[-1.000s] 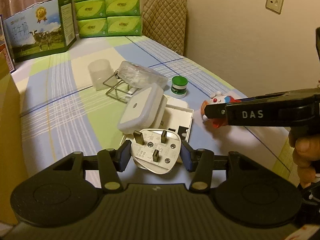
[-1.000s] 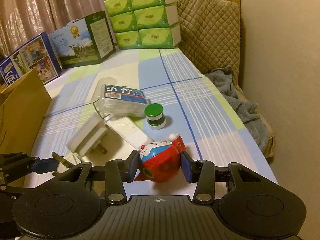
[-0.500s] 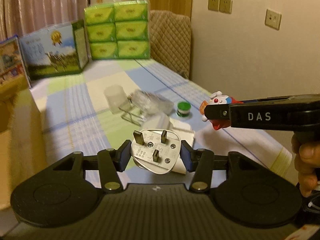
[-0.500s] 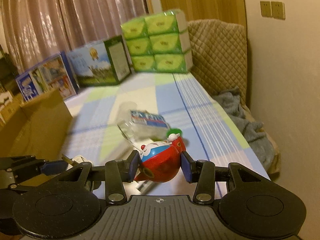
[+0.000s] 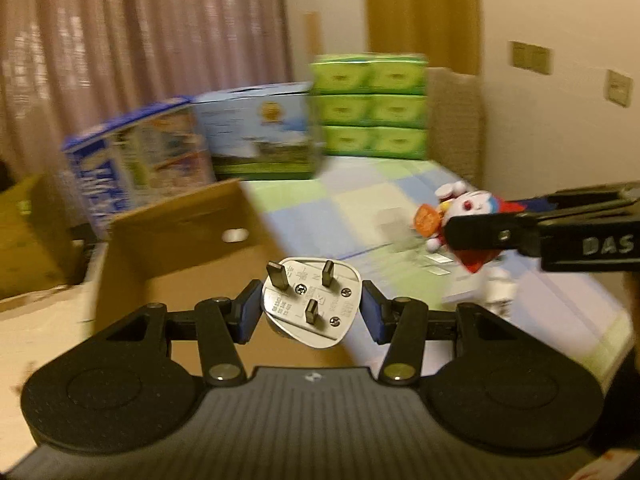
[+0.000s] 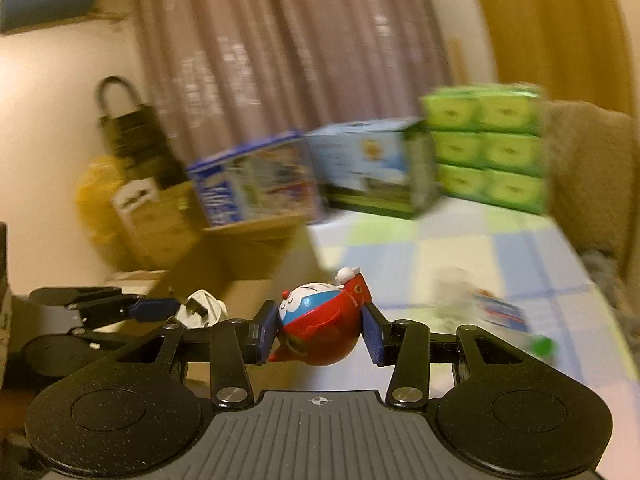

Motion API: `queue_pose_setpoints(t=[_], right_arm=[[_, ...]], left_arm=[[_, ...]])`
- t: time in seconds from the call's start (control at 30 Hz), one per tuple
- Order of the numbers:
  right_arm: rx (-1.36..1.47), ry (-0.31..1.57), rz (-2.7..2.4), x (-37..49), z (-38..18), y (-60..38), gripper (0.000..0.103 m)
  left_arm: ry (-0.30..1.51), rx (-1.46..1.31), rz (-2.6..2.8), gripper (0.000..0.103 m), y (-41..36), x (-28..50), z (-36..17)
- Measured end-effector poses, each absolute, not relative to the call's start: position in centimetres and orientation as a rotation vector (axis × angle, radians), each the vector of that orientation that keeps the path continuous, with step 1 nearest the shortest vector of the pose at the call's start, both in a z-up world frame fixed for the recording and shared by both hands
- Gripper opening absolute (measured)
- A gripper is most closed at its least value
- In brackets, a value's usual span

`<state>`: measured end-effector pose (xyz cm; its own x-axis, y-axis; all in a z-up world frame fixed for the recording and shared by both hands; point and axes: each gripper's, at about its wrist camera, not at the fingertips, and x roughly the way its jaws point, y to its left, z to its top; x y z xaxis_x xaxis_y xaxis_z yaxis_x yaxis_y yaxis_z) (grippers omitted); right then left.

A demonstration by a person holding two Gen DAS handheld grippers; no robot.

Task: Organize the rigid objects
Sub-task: 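Lift the plug with the left tool while the right tool carries the figure to the cardboard box, then open the left tool over the box while the right tool releases the figure inside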

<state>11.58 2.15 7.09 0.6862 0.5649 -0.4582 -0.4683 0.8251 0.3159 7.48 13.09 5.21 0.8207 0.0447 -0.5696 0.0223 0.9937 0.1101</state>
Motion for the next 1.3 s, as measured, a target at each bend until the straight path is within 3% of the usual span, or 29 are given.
queue_pose_setpoints(t=[0.23, 0.5, 0.93, 1.07, 1.3], right_arm=[[0.123, 0.635, 0.731, 13.7, 6.3, 10.1, 0.042], [0.027, 0.693, 0.768, 14.1, 3.8, 15.0, 0.042], [-0.02, 0.75, 0.742, 14.6, 1.7, 16.3, 0.042], [-0.011, 0.739, 0.73, 14.8, 1.9, 16.2, 0.042], [0.039, 0.687, 0.692, 14.6, 3.7, 13.8, 0.048]], left_arm=[[0.667, 0.079, 0.144, 0.047, 20.5, 6.7, 3.8], [0.699, 0.014, 0.153, 0.047, 22.9, 7.1, 2.0], [0.725, -0.008, 0.147, 0.047, 23.1, 7.9, 1.3], [0.709, 0.003, 0.17, 0.056, 23.1, 7.8, 1.5], [0.664, -0.016, 0.197, 0.056, 23.2, 6.9, 3.2]])
